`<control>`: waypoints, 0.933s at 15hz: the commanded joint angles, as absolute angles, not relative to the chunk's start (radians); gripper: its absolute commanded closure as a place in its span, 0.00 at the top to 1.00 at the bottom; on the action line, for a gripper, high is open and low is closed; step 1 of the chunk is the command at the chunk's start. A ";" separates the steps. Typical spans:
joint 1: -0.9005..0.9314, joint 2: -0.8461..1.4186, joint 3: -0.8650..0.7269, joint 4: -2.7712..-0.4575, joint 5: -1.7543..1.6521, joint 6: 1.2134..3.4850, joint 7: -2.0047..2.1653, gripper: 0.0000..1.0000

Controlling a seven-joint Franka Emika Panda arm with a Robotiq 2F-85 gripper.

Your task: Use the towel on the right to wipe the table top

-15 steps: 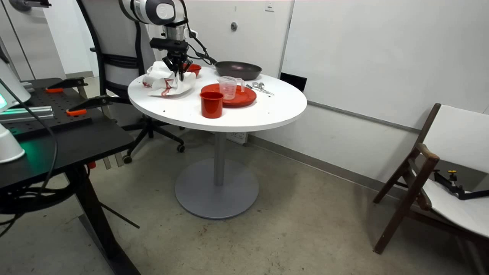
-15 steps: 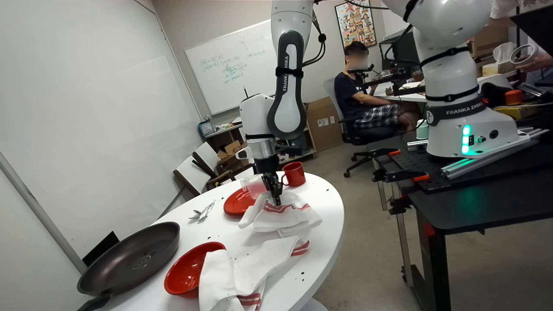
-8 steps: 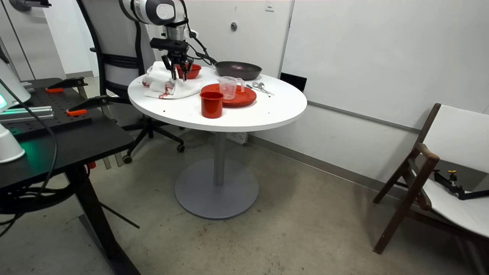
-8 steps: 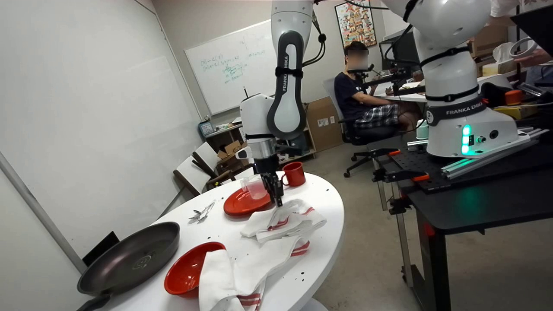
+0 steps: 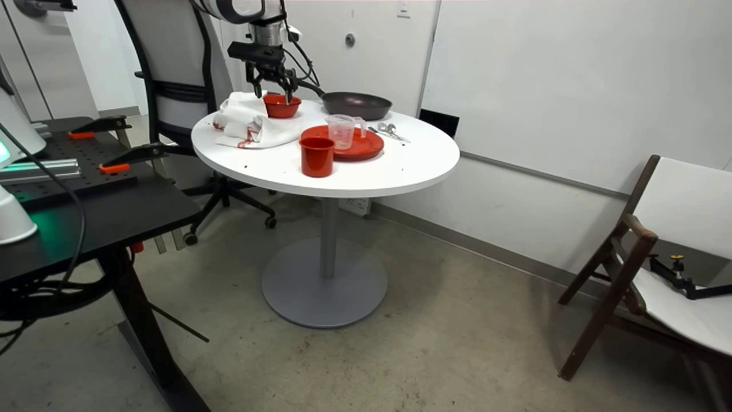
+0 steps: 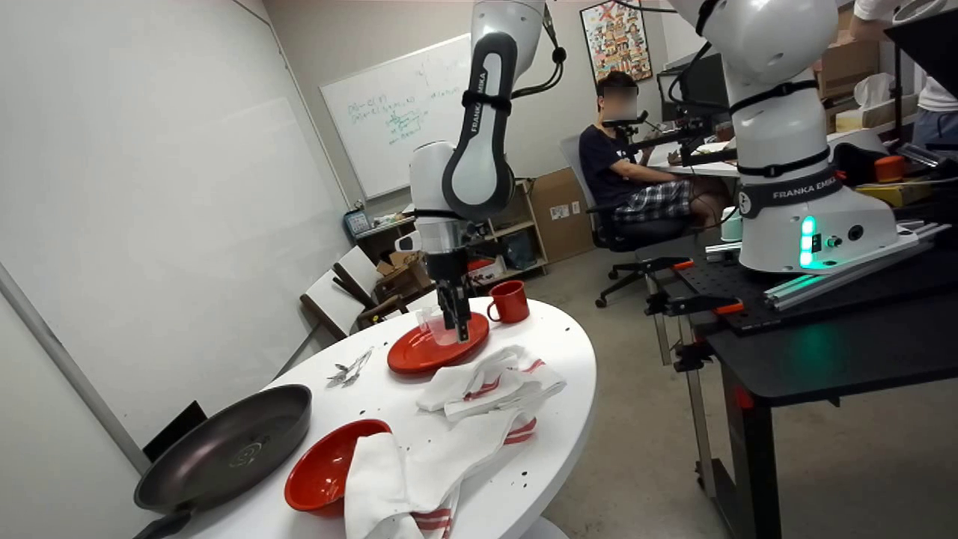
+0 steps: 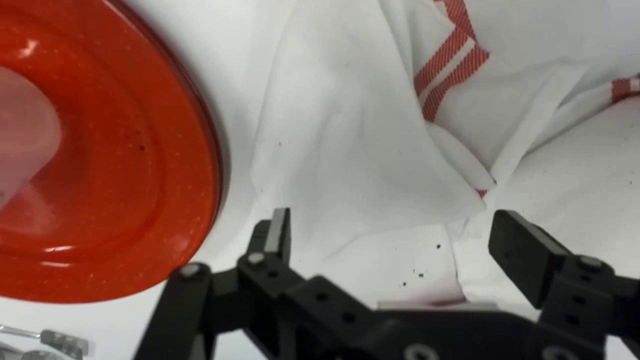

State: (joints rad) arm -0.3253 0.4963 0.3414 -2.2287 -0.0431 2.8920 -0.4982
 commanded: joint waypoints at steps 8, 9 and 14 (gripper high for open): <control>-0.685 0.124 0.638 -2.426 0.471 2.820 -0.895 1.00; -0.720 0.081 0.671 -2.456 0.538 2.804 -0.952 1.00; -0.774 -0.141 0.717 -2.567 0.928 2.662 -1.281 1.00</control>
